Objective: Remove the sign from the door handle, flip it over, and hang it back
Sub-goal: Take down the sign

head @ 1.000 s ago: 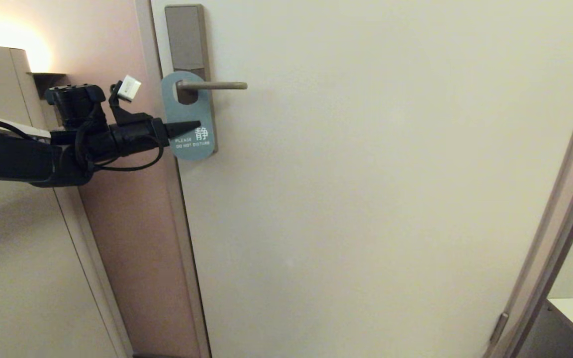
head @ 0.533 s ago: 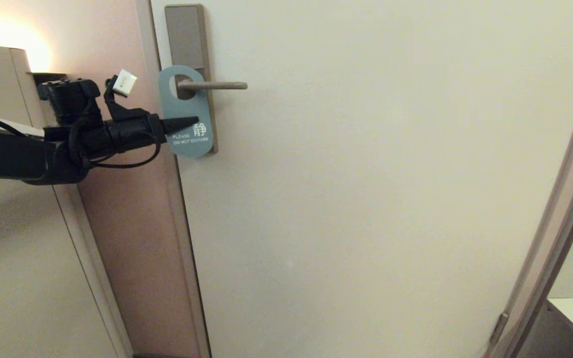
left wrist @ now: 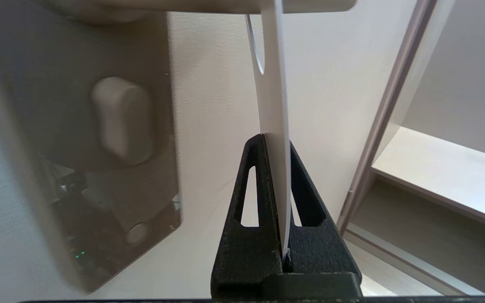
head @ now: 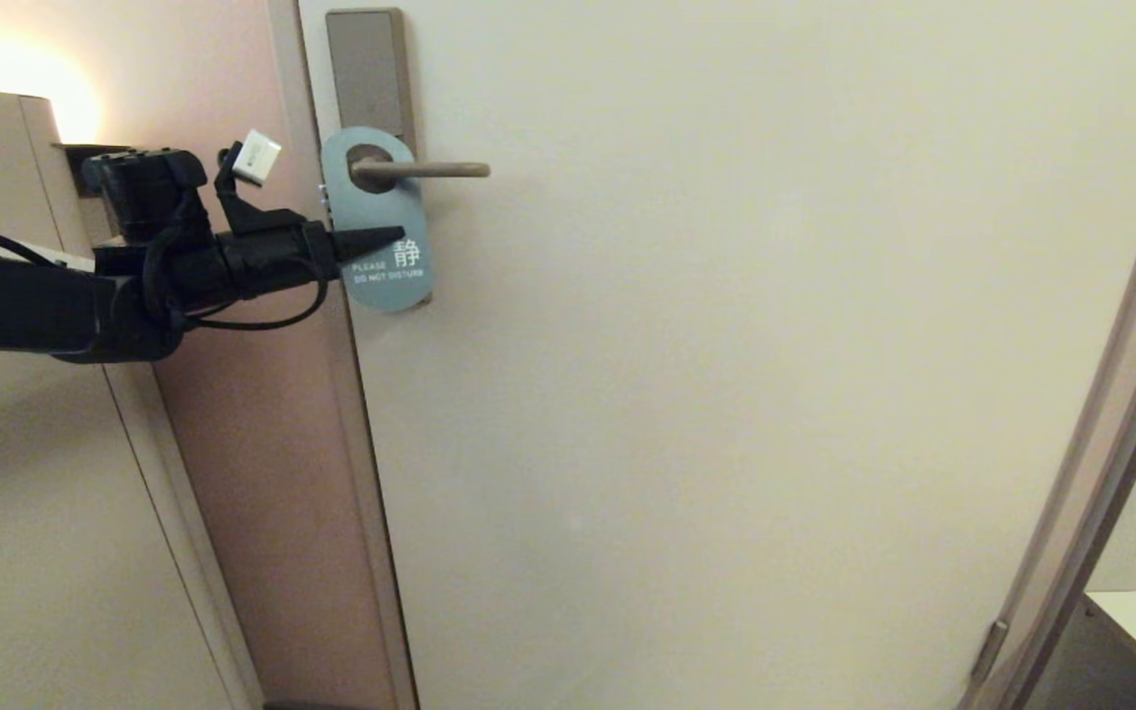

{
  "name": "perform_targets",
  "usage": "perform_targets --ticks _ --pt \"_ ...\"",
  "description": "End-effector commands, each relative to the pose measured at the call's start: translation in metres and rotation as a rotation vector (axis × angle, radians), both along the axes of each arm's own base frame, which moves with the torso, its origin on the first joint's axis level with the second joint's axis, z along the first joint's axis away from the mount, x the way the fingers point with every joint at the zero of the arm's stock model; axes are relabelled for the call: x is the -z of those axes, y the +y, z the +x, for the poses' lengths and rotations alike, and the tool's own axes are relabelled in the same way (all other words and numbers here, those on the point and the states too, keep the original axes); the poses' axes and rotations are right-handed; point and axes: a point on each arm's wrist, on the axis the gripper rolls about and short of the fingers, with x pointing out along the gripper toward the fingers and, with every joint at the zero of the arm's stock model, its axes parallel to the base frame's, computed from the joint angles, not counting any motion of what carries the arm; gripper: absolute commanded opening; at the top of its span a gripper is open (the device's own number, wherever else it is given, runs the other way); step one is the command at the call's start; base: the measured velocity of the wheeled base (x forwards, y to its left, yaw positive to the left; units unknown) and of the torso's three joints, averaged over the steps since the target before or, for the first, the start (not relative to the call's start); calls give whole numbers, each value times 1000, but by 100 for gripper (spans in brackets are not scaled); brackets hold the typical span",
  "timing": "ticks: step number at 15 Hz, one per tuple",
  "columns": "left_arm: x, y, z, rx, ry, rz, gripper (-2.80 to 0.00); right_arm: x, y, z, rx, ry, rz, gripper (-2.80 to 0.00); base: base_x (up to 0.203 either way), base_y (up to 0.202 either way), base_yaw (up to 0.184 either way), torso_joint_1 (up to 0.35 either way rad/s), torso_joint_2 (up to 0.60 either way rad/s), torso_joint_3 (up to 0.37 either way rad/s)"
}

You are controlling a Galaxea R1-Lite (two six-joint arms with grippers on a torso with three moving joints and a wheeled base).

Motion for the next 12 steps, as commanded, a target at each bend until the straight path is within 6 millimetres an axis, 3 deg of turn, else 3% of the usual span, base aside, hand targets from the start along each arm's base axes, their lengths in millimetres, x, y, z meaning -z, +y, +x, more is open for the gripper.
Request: perform_targets --ticks 1,12 --pt "0 -6 0 15 -1 -1 -280 0 0 0 -1 0 -1 -280 0 0 0 0 0 0" --pt "5 -42 0 43 9 0 -280 0 0 0 -1 0 -1 -280 0 0 0 0 0 0"
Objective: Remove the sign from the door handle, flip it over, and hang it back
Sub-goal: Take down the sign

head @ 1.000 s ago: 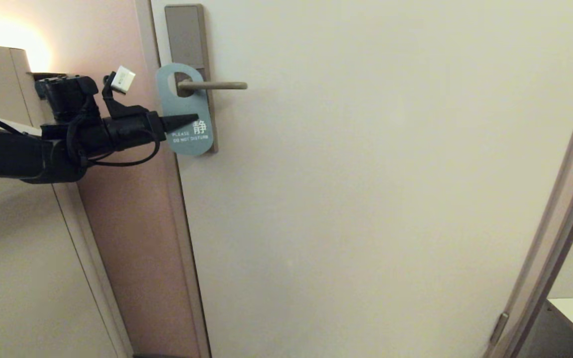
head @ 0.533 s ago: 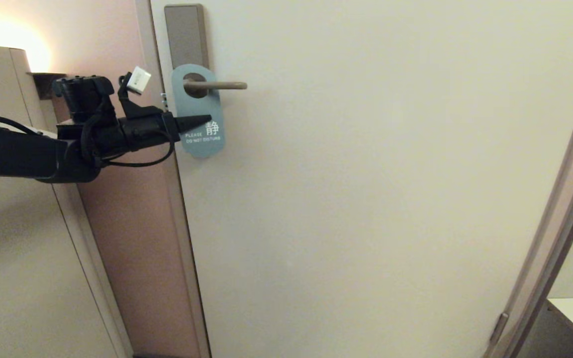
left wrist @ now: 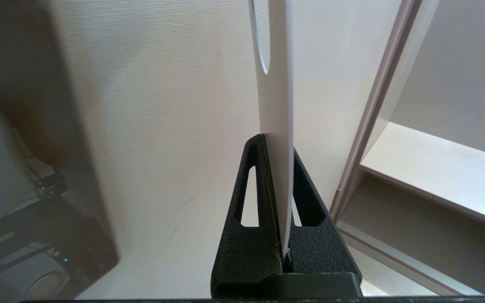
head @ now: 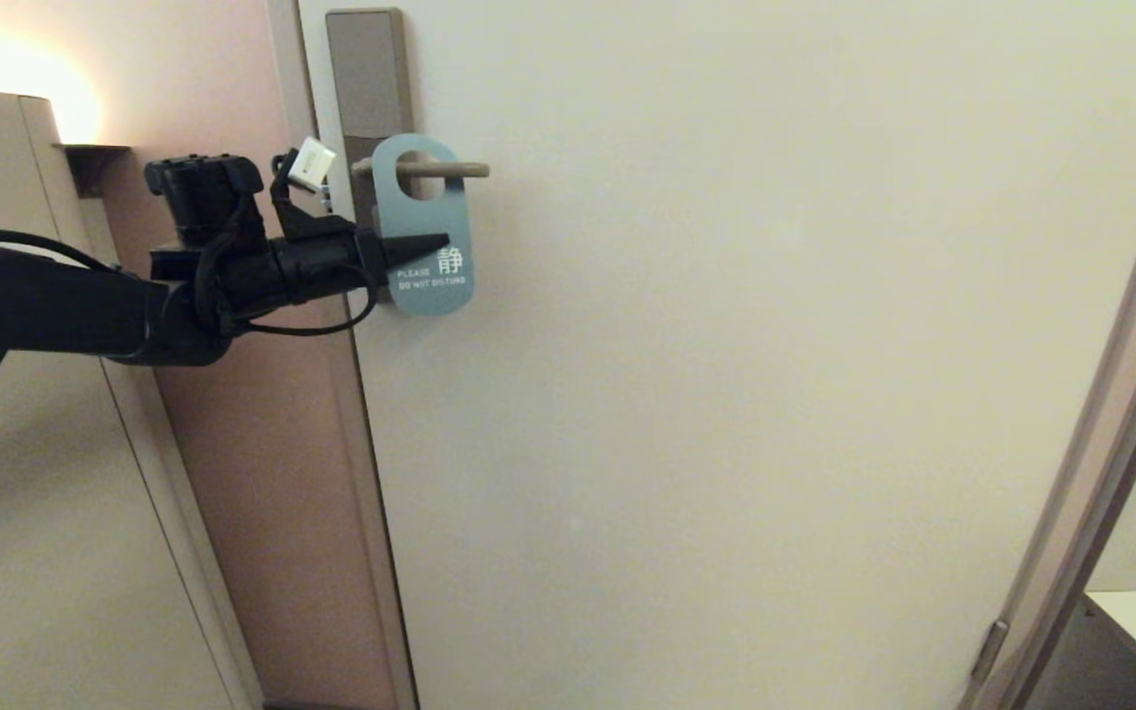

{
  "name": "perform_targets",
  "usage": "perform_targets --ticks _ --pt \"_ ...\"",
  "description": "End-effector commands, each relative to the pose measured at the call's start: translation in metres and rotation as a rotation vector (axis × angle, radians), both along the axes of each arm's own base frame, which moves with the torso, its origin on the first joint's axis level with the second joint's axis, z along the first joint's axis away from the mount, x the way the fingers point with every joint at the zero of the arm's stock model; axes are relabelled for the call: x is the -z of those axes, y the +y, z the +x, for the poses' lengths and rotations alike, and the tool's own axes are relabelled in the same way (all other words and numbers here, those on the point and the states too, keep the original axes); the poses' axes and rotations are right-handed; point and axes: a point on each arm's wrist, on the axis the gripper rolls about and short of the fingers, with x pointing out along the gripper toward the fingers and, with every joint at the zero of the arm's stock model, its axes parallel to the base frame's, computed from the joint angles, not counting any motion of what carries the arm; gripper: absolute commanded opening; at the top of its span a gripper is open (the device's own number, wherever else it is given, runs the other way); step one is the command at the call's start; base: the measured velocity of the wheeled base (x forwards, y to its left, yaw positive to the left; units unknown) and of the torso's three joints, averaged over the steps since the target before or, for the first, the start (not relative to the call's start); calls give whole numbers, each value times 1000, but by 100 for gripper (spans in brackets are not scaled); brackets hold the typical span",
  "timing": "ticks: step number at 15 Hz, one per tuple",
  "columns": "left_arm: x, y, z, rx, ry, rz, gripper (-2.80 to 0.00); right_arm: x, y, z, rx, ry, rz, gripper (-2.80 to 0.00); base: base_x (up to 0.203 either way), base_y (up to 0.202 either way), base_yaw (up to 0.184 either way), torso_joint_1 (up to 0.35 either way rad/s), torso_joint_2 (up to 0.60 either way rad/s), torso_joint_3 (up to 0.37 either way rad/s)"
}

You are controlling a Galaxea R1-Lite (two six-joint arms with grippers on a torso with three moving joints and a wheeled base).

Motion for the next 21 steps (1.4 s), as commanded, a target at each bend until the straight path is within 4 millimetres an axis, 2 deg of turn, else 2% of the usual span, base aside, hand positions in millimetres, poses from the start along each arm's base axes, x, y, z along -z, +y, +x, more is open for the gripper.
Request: perform_targets --ticks 1,8,14,21 --pt "-1 -7 -1 16 -5 -2 -280 0 0 0 -1 0 -1 -280 0 0 0 0 0 0" --pt "-6 -31 -7 35 -17 -3 -280 0 0 0 -1 0 -1 -280 0 0 0 0 0 0" --pt "-3 -40 -7 40 -10 -3 -280 0 0 0 -1 0 -1 -280 0 0 0 0 0 0" --pt "12 -40 2 5 19 3 -280 0 0 0 -1 0 -1 -280 0 0 0 0 0 0"
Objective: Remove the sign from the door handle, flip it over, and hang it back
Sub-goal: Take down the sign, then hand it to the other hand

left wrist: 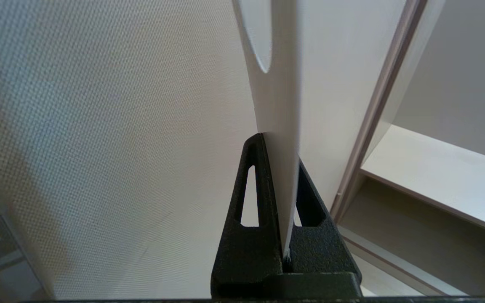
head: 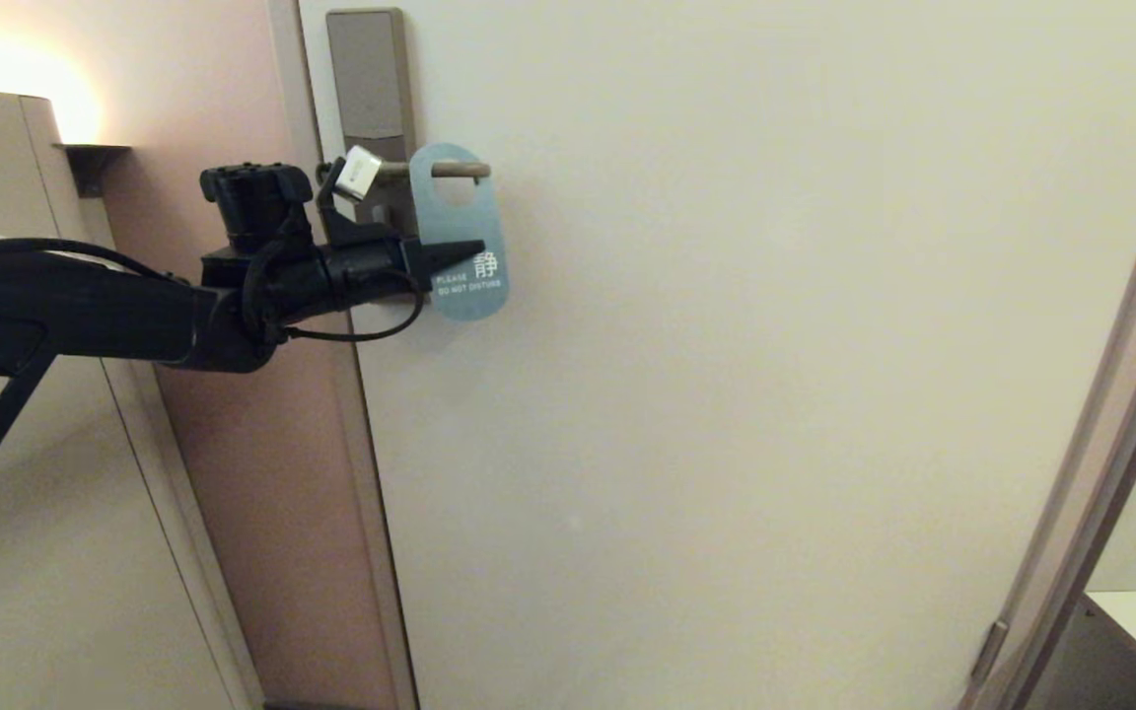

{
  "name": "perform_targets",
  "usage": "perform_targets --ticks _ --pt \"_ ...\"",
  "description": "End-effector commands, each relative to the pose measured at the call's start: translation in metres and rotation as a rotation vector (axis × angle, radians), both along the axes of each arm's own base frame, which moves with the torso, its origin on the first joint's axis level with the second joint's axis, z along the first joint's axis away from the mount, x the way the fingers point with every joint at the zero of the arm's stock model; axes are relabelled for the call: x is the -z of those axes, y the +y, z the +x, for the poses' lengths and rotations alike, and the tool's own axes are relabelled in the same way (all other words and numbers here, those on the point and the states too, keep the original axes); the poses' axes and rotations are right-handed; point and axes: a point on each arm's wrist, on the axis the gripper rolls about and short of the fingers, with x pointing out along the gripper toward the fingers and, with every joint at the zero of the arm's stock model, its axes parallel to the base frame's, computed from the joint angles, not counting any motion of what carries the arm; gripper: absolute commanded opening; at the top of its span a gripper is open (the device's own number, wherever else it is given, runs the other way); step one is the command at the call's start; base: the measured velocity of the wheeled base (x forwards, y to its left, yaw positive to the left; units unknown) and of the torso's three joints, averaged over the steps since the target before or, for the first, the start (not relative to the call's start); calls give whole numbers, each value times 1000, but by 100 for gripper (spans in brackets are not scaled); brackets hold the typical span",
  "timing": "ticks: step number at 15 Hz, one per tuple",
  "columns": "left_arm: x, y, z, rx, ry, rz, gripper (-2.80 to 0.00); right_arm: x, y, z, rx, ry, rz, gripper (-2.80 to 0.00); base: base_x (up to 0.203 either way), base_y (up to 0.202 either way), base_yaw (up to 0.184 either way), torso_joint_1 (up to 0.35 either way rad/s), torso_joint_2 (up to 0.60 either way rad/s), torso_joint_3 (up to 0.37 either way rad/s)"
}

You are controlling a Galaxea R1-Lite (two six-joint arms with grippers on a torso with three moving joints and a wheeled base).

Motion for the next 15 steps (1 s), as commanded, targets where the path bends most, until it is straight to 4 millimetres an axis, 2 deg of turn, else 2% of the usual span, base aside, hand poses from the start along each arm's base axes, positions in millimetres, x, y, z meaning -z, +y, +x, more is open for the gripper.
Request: perform_targets --ticks 1,4,8,15 --pt "5 -1 3 5 4 -1 -280 0 0 0 -1 0 0 -280 0 0 0 0 0 0" --pt "2 -3 5 9 -24 -7 -280 0 0 0 -1 0 0 -280 0 0 0 0 0 0" --pt "-13 -14 6 14 -71 -22 -280 0 0 0 -1 0 0 -280 0 0 0 0 0 0" --pt "-24 -20 -2 31 -94 -28 -280 0 0 0 -1 0 0 -280 0 0 0 0 0 0"
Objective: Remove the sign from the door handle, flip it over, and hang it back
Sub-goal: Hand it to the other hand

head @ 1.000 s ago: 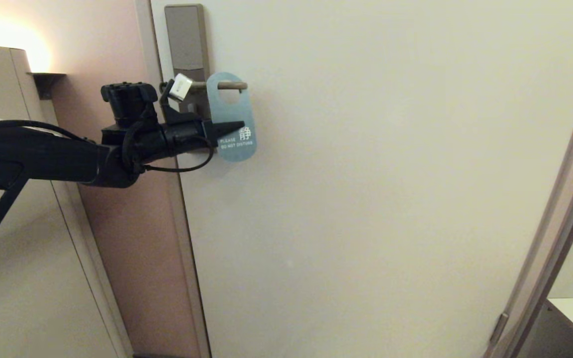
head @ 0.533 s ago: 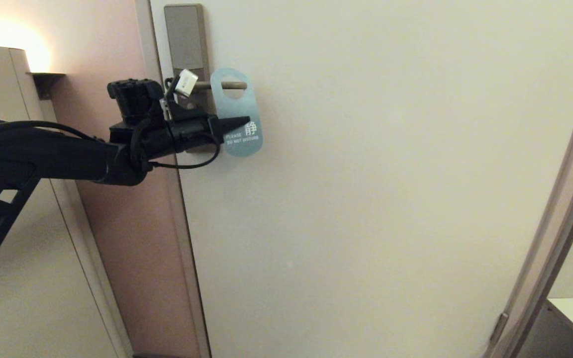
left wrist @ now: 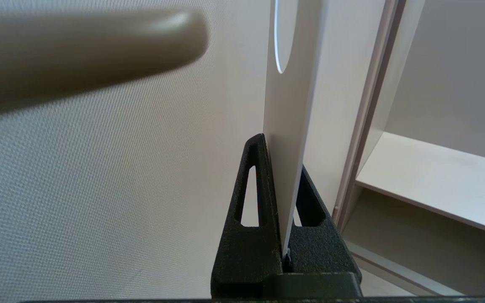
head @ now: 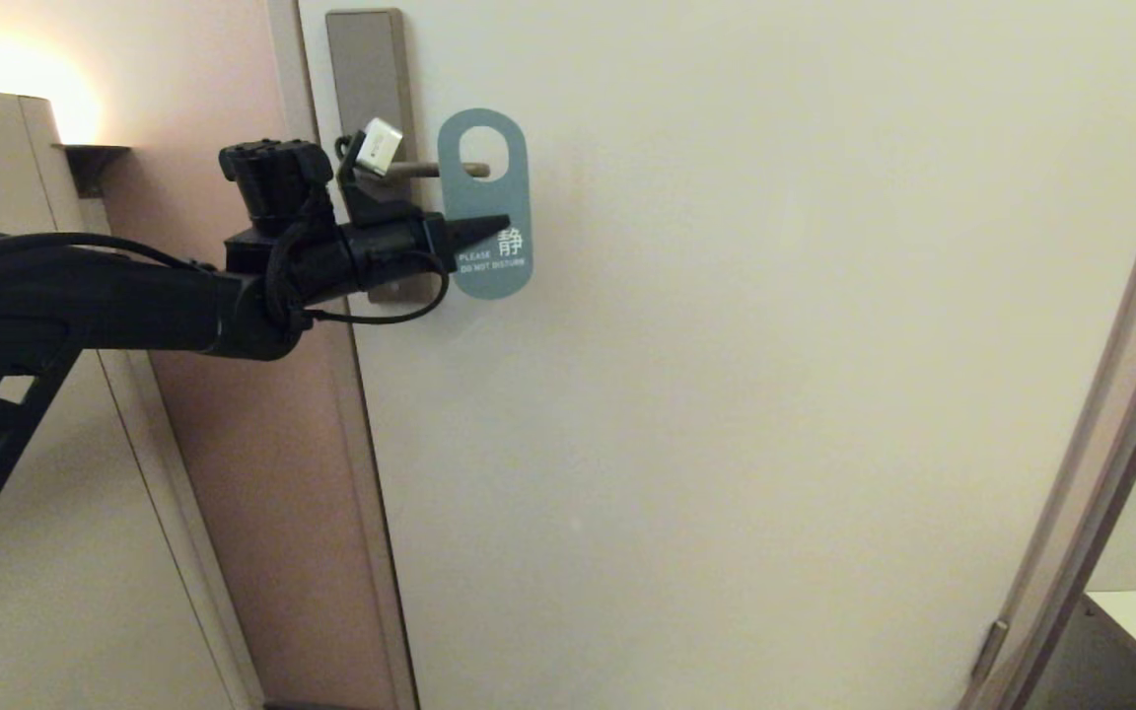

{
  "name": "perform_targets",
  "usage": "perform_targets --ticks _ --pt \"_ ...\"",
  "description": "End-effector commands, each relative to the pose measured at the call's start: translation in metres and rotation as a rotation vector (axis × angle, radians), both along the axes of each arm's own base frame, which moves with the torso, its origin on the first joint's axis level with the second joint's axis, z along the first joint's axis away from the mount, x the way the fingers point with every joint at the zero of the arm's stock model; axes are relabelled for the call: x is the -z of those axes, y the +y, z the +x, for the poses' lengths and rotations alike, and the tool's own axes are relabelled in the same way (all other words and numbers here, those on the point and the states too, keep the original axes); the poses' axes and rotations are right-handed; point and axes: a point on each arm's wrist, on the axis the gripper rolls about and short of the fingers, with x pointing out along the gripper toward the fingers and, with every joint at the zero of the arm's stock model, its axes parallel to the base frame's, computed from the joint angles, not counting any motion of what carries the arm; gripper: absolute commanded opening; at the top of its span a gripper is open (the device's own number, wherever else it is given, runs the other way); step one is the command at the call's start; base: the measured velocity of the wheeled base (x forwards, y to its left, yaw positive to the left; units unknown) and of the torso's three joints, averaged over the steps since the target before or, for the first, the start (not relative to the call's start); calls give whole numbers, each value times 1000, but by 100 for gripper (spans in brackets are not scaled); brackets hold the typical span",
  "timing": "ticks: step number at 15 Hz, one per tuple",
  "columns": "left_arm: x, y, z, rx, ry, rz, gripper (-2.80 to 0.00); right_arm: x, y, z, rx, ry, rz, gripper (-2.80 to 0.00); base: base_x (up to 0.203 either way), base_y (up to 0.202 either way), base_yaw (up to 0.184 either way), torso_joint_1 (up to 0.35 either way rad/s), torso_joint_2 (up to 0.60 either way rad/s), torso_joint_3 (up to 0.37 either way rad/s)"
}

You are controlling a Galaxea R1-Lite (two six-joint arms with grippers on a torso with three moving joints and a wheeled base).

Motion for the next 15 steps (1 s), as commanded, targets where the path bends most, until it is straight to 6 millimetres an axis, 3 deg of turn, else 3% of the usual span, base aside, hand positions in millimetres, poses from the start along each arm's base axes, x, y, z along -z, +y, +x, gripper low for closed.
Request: perform_targets --ticks 1,12,15 --pt "-8 1 -6 5 -16 -4 -280 0 0 0 0 0 -1 -280 0 0 0 0 0 0" --pt "-69 13 -85 -52 -99 -26 -280 0 0 0 0 0 -1 -280 0 0 0 0 0 0" --pt "-72 16 -104 -44 -93 -25 -280 0 0 0 0 0 -1 -280 0 0 0 0 0 0"
